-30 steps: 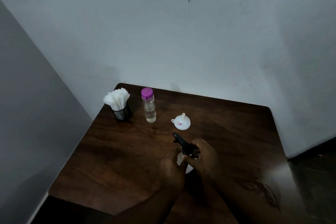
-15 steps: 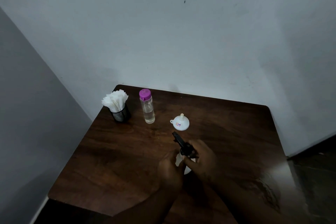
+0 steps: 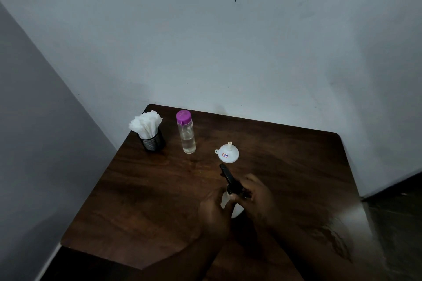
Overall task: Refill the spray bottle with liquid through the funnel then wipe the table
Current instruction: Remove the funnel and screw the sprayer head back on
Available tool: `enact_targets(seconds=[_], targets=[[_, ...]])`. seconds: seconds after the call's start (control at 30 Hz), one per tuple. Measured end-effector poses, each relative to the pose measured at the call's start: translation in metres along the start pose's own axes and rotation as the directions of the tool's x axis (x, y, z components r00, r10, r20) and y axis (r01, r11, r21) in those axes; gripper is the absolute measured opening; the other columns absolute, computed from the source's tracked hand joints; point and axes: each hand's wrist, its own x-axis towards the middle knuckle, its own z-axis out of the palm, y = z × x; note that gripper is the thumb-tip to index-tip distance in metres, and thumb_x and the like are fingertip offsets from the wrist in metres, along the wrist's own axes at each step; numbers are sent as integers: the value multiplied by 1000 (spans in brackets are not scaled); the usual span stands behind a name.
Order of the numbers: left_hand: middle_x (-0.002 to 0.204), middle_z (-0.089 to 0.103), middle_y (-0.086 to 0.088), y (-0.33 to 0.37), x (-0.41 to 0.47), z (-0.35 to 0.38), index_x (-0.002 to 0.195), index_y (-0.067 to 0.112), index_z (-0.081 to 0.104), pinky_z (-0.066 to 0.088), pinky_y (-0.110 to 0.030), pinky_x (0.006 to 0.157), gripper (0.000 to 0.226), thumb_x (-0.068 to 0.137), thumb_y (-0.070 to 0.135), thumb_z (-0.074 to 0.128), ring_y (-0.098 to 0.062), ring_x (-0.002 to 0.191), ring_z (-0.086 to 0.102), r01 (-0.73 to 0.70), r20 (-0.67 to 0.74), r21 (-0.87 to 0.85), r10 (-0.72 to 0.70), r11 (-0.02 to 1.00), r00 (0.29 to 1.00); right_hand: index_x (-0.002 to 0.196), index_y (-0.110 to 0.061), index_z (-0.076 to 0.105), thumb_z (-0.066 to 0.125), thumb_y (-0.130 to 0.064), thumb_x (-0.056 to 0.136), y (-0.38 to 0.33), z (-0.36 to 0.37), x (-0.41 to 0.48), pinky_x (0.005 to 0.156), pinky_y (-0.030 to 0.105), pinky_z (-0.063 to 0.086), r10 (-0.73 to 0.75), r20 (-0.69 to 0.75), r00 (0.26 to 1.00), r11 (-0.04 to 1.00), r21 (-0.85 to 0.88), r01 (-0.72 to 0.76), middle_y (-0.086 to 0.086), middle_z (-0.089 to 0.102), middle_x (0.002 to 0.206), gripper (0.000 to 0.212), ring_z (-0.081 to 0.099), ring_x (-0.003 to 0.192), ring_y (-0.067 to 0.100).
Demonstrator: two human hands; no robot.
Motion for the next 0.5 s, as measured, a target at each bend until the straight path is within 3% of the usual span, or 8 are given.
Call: enact_targets(seconds=[0.2,0.27,0.4,0.5], targets=[[109,76,4,0,-2,-3,125,26,70,40,-8,74,35,94,40,70,-5,98,67,-26,-5,15,26,1000,1000,100,-29,74,74,-32,86,-10,8,-8,73,9,47,49,-119,992,998,47,-43,-15,60,99,14,61,91,0],[109,76,4,1,-2,-4,126,26,70,39,-7,75,34,94,40,69,-3,99,65,-30,4,14,30,999,1000,99,-29,74,74,-32,85,-11,9,-9,72,9,46,63,-148,987,997,43,-57,-14,60,97,14,61,90,1],[114,75,5,-1,-2,-5,127,25,69,47,-18,83,38,94,42,68,-9,106,68,-46,15,-7,46,999,999,100,-29,73,76,-35,82,-7,0,-2,72,12,47,37,-46,998,999,21,-36,-17,58,97,19,59,92,0],[114,75,8,-3,0,-4,127,26,69,49,-16,83,41,92,46,69,-4,105,67,-69,14,-2,69,998,998,98,-34,72,74,-30,85,-6,-9,1,73,18,48,-11,56,998,1000,26,9,-22,54,99,14,60,93,3]])
